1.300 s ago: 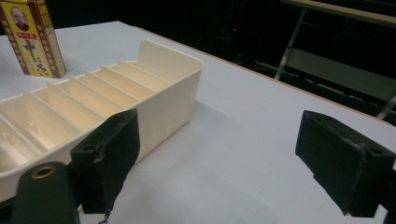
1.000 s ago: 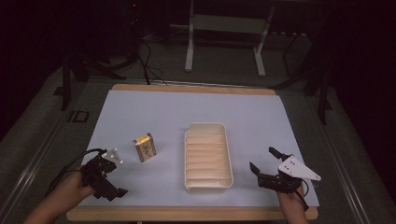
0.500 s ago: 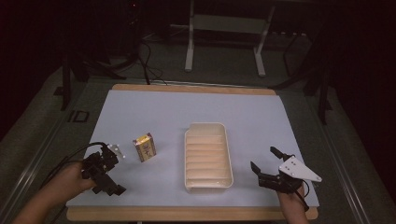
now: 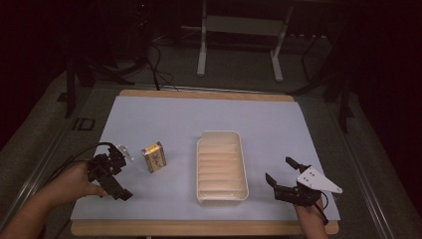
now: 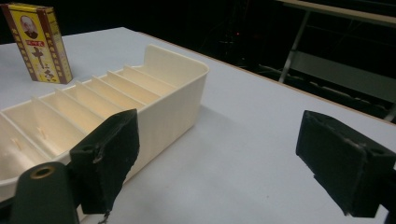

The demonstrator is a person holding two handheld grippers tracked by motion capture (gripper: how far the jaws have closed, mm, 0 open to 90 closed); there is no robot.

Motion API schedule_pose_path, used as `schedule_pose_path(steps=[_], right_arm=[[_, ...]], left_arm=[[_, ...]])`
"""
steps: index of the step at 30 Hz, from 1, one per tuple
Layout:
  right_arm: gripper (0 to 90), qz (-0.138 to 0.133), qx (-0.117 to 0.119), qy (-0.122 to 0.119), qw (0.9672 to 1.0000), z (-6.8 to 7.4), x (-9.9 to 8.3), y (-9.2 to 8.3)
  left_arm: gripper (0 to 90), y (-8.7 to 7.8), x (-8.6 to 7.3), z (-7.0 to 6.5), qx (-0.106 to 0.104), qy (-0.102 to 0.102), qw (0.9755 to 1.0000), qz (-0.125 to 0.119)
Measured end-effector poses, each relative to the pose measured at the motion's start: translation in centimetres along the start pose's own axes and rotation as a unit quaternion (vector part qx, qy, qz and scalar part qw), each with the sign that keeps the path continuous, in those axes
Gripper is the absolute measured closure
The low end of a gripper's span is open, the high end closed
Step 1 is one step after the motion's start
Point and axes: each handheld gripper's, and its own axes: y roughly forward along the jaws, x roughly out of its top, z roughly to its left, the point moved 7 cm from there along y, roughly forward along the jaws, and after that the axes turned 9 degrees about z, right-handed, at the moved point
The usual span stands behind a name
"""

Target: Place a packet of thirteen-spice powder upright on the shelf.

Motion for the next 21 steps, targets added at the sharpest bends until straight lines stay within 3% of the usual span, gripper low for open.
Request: schedule_pose_path(steps=[6,11,21], right_arm=[[13.5,0.004,0.004,-0.002,1.0,0.1,-0.1,0.2],[13.6,0.009,0.004,-0.003,0.9999,0.1,-0.2,0.2],[13.5,0.01,0.002,-0.006,0.9999,0.1,-0.2,0.3]], left_arm=[[1.2,-0.4,0.6,0.4,0.012,-0.006,0.9998,0.013],[1.3,-0.8,1.0,0.6,0.009,-0.007,0.9999,0.012],[1.3,-2.1,2.5,1.1,0.022,0.002,0.9998,0.002]])
